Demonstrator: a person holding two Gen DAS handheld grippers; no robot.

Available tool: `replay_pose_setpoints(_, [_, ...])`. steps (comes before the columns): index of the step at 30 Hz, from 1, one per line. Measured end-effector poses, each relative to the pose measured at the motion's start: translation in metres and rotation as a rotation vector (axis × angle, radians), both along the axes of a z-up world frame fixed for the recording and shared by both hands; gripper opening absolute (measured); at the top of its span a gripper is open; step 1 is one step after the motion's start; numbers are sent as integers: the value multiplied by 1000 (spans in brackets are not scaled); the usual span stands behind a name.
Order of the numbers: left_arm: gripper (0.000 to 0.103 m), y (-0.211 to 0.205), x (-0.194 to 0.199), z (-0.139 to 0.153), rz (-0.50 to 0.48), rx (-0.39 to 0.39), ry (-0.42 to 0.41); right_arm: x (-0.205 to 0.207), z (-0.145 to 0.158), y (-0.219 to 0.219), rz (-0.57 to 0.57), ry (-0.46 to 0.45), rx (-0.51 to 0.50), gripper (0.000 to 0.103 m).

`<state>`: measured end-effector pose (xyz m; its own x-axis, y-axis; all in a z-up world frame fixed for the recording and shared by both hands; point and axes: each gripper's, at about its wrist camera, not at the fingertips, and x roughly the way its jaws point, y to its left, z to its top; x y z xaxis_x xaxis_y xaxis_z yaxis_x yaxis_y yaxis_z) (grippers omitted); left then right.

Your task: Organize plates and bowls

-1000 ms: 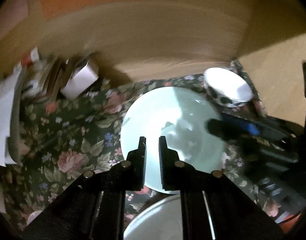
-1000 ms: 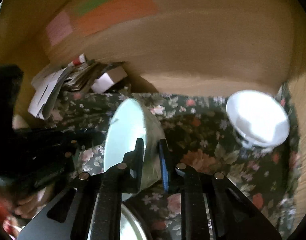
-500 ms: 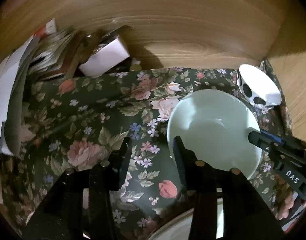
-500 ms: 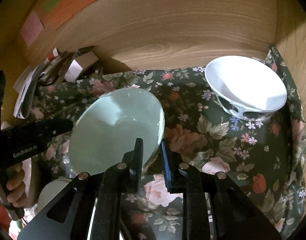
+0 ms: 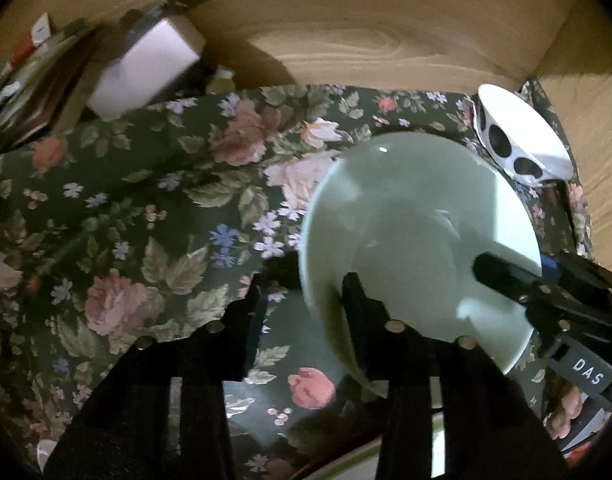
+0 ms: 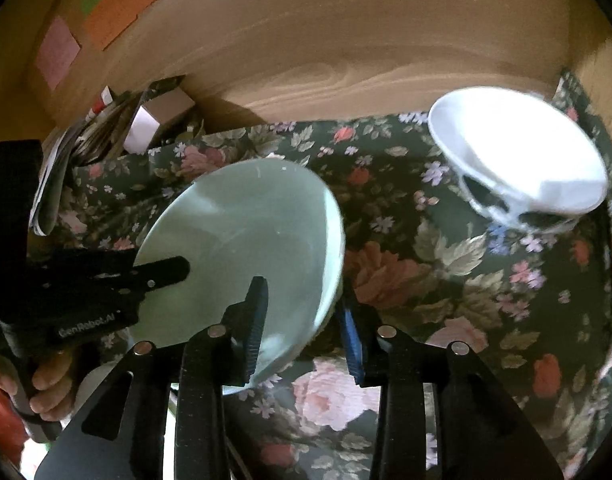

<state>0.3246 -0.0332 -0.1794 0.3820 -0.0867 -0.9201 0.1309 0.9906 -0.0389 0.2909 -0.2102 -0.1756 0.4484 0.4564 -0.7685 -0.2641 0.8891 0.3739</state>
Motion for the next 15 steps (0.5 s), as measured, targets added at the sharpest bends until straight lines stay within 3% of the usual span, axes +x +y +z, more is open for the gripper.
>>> replay_pose_setpoints(4, [16, -8, 0, -3, -21, -23, 17, 0, -2, 1, 1, -4, 0, 30])
replay_pose_setpoints(10, [17, -17, -6, 3, -33, 0, -21, -2, 1, 0, -20, -9, -10, 26])
replay_pose_setpoints(15, [17, -19, -23, 29, -45, -4, -102, -11, 17, -3, -32, -52, -9, 27])
